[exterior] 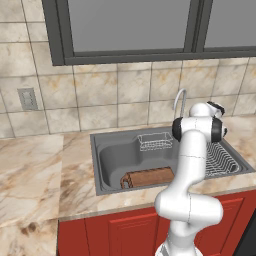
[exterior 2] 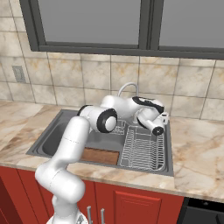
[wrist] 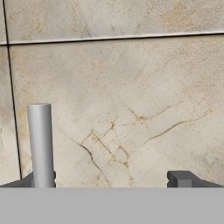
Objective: Turn on the sink faucet with hot water and rinse the cutting board for ten seconds, then turn off the faucet. Push the cutting board to reach the water if necessary.
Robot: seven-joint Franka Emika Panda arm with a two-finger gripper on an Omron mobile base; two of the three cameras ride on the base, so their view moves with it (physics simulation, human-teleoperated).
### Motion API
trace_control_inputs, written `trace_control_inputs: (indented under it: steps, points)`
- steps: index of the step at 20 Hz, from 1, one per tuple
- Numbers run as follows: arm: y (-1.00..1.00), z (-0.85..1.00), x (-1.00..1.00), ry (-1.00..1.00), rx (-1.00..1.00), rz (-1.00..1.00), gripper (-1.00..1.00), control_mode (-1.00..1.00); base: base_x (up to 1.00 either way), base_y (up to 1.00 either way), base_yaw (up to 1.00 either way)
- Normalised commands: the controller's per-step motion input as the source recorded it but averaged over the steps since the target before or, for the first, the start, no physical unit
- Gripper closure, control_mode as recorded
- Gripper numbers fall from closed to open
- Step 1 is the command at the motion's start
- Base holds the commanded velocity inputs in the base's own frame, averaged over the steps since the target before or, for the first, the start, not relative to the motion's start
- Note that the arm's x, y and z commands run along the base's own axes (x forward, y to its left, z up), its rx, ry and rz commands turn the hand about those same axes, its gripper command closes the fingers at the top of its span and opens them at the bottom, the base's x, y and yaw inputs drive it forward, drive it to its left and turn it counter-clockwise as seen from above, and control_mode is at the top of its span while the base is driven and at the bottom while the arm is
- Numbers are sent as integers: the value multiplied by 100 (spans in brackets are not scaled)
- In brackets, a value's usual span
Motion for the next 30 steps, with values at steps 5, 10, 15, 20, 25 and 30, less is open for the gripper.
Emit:
trace_control_inputs:
  steps: [5, 10, 15, 20, 25, 30]
  points:
    - [-33, 0, -6, 0, 1, 0, -100, -100, 0, 0, 0]
    - [-36, 0, -12, 0, 1, 0, -100, -100, 0, 0, 0]
    - [-39, 0, -20, 0, 0, 0, -100, -100, 0, 0, 0]
    - [-39, 0, -28, 0, 0, 0, -100, -100, 0, 0, 0]
    - [-43, 0, -25, 0, 1, 0, -100, -100, 0, 0, 0]
    - [-54, 0, -28, 0, 2, 0, -100, -100, 0, 0, 0]
